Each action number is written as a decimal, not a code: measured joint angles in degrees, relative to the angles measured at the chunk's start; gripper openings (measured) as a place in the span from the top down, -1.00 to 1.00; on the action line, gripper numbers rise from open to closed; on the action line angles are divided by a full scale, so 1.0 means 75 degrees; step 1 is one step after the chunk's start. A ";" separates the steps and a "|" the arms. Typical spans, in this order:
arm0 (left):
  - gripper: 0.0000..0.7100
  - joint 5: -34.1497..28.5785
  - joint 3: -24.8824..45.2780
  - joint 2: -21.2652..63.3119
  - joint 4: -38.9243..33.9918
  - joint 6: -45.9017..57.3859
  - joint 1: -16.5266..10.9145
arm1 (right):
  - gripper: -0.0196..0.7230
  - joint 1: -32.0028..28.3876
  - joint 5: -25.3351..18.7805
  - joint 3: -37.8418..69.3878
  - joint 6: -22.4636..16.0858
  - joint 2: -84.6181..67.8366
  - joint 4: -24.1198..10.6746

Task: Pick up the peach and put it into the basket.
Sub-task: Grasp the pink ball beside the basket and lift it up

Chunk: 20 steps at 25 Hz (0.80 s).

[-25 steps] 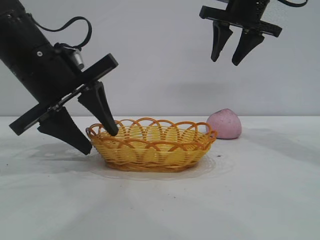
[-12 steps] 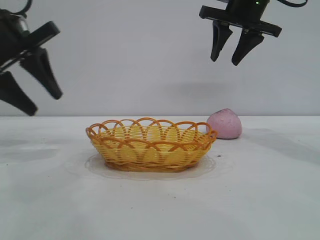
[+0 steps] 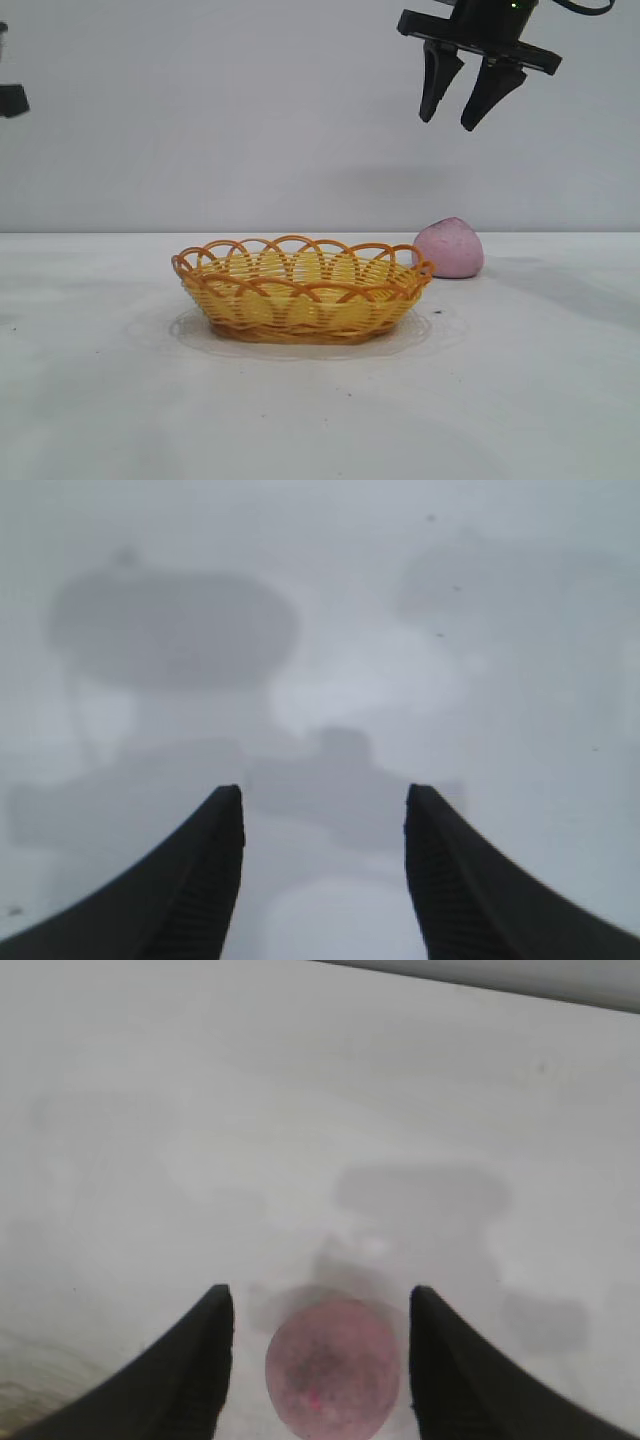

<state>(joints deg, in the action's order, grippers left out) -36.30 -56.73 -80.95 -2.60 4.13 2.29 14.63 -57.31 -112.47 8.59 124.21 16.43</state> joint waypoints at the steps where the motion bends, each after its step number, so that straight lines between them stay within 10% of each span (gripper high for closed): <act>1: 0.13 -0.0090 0.0096 0.0455 0.0000 0.0001 0.0000 | -0.12 0.0000 -0.0035 0.0000 0.0016 0.0054 0.0000; 20: 0.13 -0.2782 0.3621 0.6476 0.0065 0.0439 0.0000 | -0.12 0.0000 -0.0237 0.0000 0.0149 0.0830 0.0138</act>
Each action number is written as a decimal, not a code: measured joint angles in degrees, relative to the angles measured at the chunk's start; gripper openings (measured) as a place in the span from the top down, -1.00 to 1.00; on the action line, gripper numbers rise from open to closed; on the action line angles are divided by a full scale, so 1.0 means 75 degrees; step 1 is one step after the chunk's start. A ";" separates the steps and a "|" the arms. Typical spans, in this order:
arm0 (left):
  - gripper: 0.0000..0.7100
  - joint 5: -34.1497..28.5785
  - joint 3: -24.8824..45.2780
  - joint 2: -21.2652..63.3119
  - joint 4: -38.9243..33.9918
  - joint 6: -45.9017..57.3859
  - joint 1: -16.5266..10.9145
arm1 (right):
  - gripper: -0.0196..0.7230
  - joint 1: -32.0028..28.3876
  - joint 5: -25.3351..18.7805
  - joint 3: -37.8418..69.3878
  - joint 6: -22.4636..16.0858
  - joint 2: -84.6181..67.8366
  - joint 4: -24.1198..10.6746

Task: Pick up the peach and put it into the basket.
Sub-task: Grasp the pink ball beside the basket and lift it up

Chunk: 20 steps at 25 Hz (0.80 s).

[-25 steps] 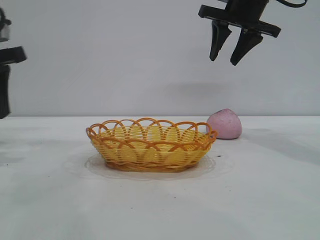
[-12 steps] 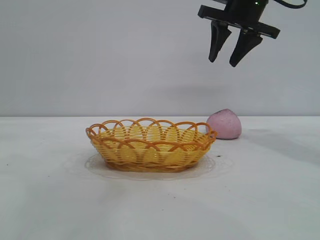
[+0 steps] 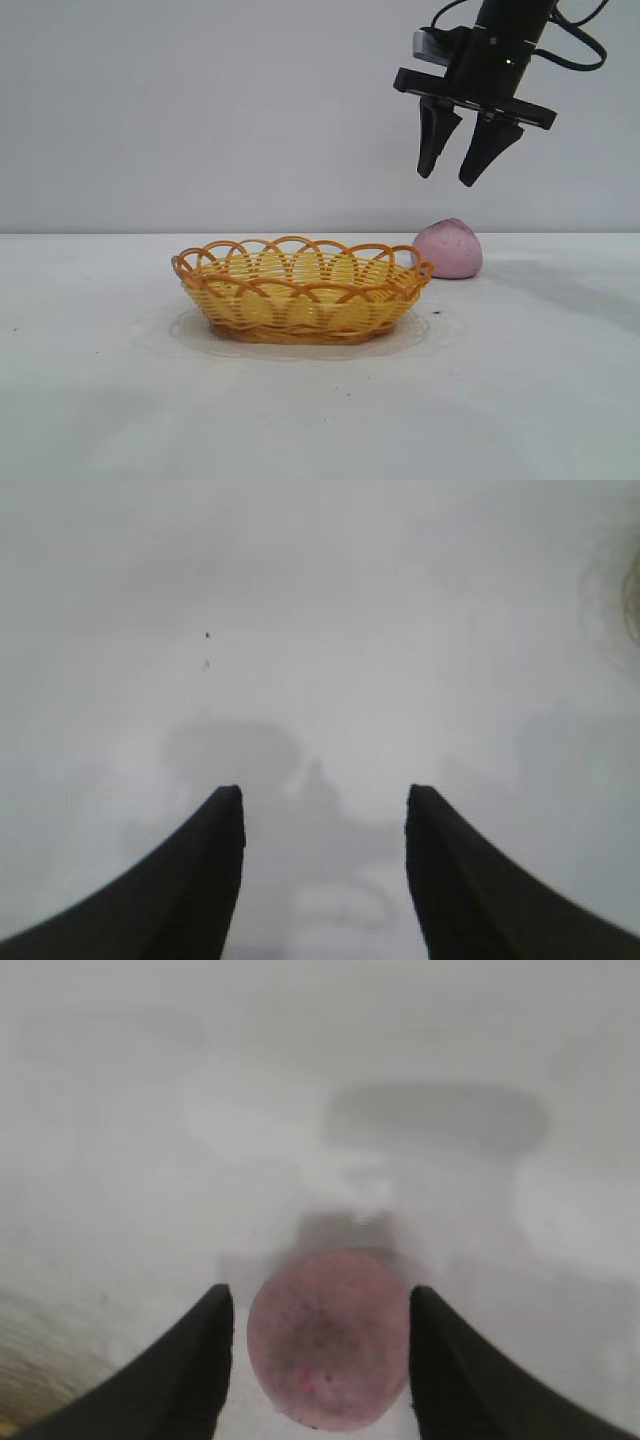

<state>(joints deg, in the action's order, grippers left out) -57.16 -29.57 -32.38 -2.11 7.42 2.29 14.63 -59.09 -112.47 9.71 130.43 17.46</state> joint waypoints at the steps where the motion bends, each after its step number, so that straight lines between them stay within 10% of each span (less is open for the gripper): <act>1: 0.13 0.0044 0.0054 0.0203 0.0000 0.0000 0.0000 | -0.12 0.0000 0.0000 0.0000 0.0000 -0.0001 0.0000; 9: 0.13 0.1040 0.0477 0.1283 0.0415 -0.0511 0.0000 | -0.12 0.0000 -0.0196 0.0000 0.0000 0.0048 0.0029; 20: 0.13 -0.0749 0.0251 0.1868 0.0290 -0.0443 0.0000 | 0.03 0.0000 -0.0339 0.0000 0.0000 0.0065 0.0029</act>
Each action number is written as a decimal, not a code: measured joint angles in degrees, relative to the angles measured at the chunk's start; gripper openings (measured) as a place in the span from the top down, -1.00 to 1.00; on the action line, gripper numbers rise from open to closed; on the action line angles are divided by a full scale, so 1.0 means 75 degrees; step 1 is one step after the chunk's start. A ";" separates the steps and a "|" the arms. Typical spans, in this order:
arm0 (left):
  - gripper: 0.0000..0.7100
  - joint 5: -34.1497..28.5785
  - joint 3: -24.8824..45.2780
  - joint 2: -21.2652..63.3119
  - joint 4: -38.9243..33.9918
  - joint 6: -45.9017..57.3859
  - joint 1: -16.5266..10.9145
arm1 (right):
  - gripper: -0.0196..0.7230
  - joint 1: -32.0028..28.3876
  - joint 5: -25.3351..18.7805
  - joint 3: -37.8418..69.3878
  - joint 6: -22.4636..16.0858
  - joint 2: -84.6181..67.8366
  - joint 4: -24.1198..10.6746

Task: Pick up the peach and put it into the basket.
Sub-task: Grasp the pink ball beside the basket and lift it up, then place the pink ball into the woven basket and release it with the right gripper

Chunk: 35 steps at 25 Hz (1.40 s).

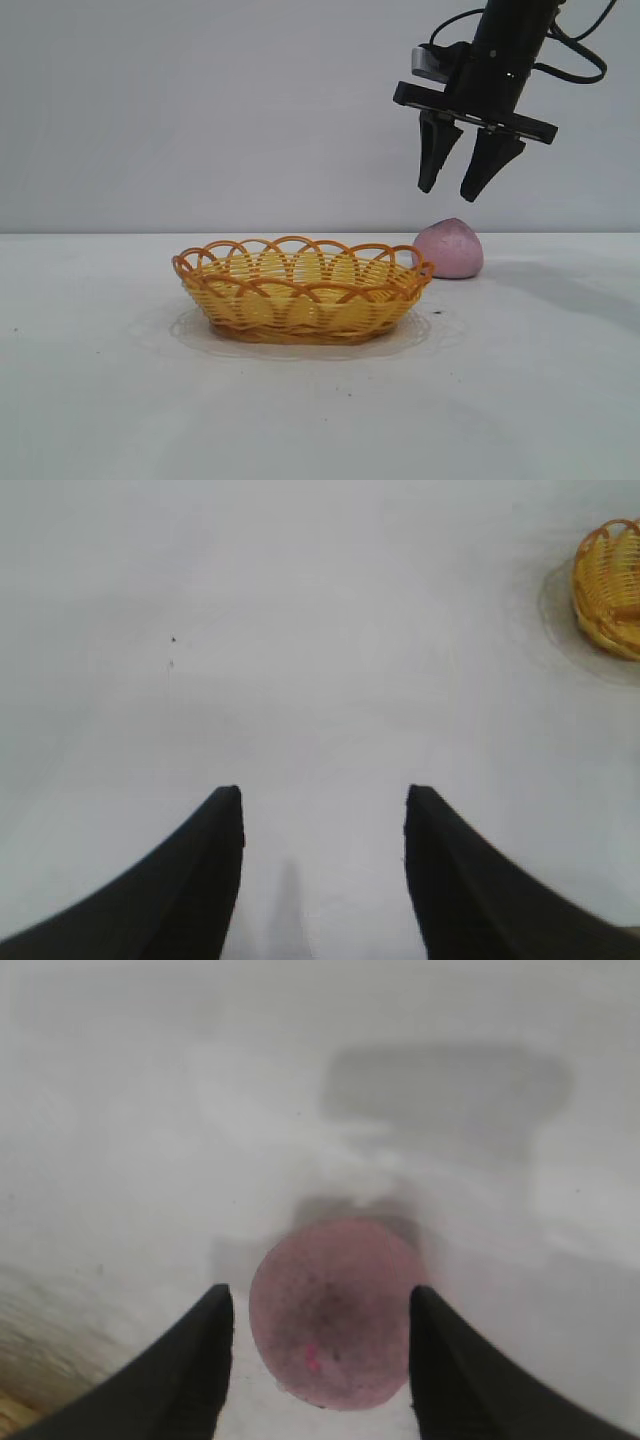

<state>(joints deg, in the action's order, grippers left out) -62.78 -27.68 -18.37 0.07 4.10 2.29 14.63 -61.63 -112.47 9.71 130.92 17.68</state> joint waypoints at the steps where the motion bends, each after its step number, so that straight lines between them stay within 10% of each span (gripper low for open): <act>1: 0.13 0.0000 0.0000 0.0206 0.0000 -0.0056 0.0000 | 0.03 0.0000 0.0000 0.0000 0.0000 0.0000 0.0000; 13: 0.13 -0.0174 0.0000 0.2579 0.0221 -0.0727 0.0000 | 0.03 0.0000 -0.0111 0.0000 0.0000 0.0665 0.0000; 21: 0.13 -0.0174 0.0000 0.2581 0.0252 -0.0790 0.0000 | 0.95 0.0065 0.0128 -0.0087 0.0091 0.0689 0.0220; 35: 0.13 -0.0174 0.0000 0.2595 0.0264 -0.0790 0.0000 | 0.95 0.1968 -0.1235 -0.0073 0.0428 -0.1059 -0.0136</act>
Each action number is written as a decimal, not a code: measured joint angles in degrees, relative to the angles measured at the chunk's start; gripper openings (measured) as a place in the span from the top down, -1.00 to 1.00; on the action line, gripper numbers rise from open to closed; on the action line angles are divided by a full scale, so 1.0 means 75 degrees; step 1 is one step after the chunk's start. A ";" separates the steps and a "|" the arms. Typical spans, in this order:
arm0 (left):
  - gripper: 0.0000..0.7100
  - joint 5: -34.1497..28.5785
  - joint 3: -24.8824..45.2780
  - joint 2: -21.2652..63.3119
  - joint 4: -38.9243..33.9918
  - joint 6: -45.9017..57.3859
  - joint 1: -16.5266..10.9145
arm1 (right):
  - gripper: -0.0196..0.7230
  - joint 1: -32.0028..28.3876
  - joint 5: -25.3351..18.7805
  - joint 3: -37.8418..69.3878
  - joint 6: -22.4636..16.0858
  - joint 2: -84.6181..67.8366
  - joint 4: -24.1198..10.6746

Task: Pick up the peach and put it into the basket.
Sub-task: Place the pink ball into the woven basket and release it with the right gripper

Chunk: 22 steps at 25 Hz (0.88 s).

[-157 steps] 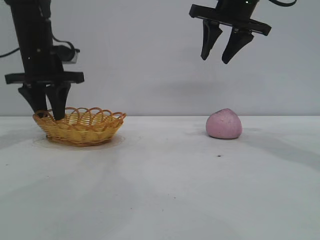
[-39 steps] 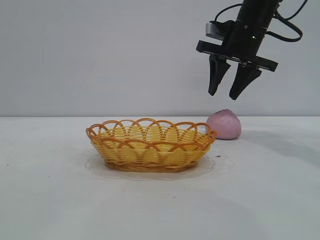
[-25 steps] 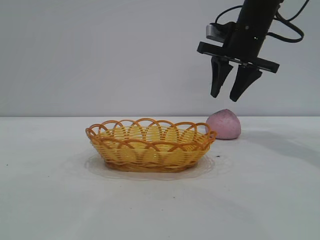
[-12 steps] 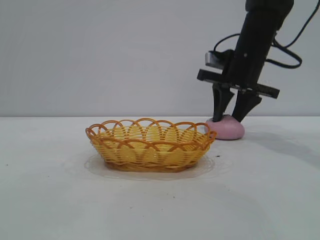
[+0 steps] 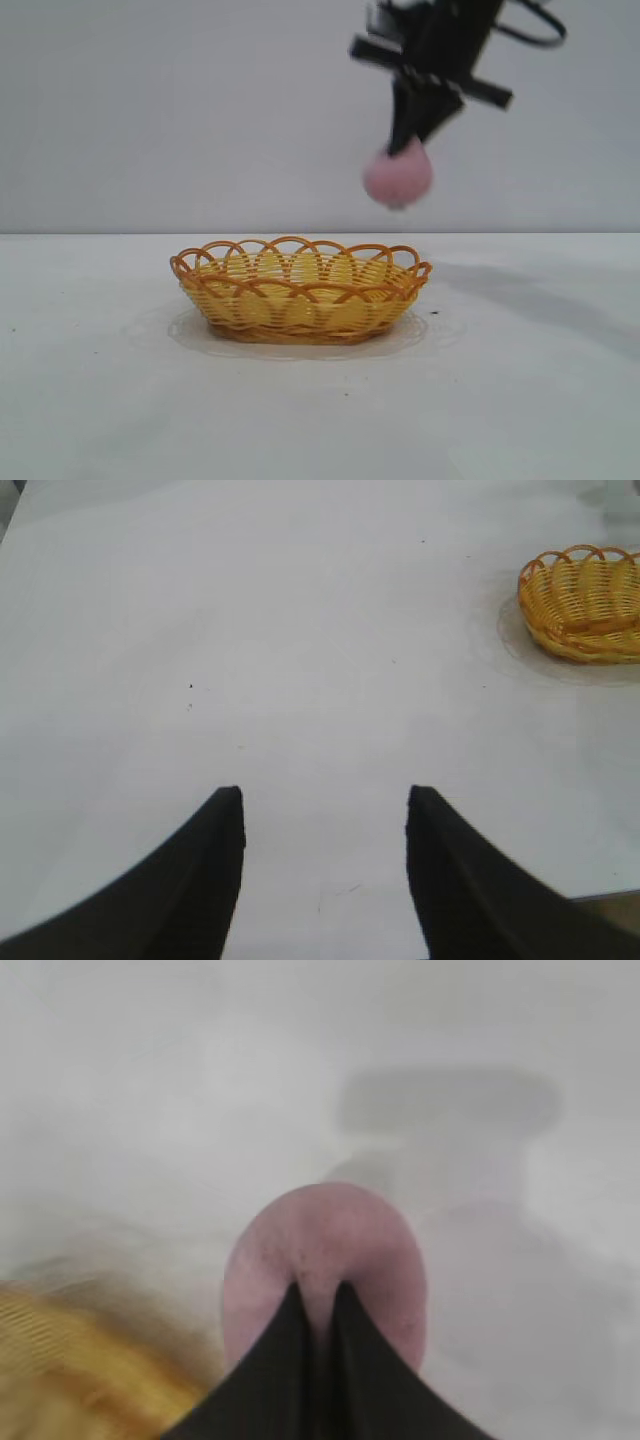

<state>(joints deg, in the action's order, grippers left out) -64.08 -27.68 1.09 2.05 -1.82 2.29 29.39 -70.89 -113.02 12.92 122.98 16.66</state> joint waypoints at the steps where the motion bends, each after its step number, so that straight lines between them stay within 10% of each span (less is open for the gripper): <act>1: 0.13 0.0000 0.0000 0.0000 0.0000 0.0000 0.0000 | 0.95 0.0115 -0.0006 0.0000 0.0012 0.0018 -0.0056; 22: 0.13 0.0000 0.0000 0.0000 0.0000 0.0000 0.0000 | 0.95 0.0932 0.0378 0.1660 0.0470 0.0263 0.0316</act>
<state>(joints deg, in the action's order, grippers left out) -64.08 -27.68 1.09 2.05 -1.82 2.29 36.38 -68.05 -100.56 16.44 124.95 19.03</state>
